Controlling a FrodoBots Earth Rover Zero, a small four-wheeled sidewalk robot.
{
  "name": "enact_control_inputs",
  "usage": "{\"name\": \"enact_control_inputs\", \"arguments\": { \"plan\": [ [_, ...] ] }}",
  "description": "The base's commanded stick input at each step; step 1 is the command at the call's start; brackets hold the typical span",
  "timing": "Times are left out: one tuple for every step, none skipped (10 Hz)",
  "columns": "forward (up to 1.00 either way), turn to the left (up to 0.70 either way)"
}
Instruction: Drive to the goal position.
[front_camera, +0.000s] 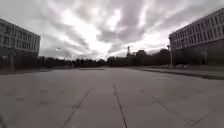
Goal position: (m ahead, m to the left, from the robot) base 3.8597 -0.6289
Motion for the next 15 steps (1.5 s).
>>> {"name": "enact_control_inputs", "arguments": {
  "plan": [
    [0.7, 0.0],
    [0.7, 0.0],
    [0.7, 0.0],
    [0.7, 0.0],
    [0.7, 0.0],
    [0.7, 0.0],
    [0.7, 0.0],
    [0.7, 0.09],
    [0.7, 0.24],
    [0.7, 0.32],
    [0.7, 0.23],
    [0.7, 0.14],
    [0.7, 0.05],
    [0.7, 0.0],
    [0.7, 0.0]
  ]
}}
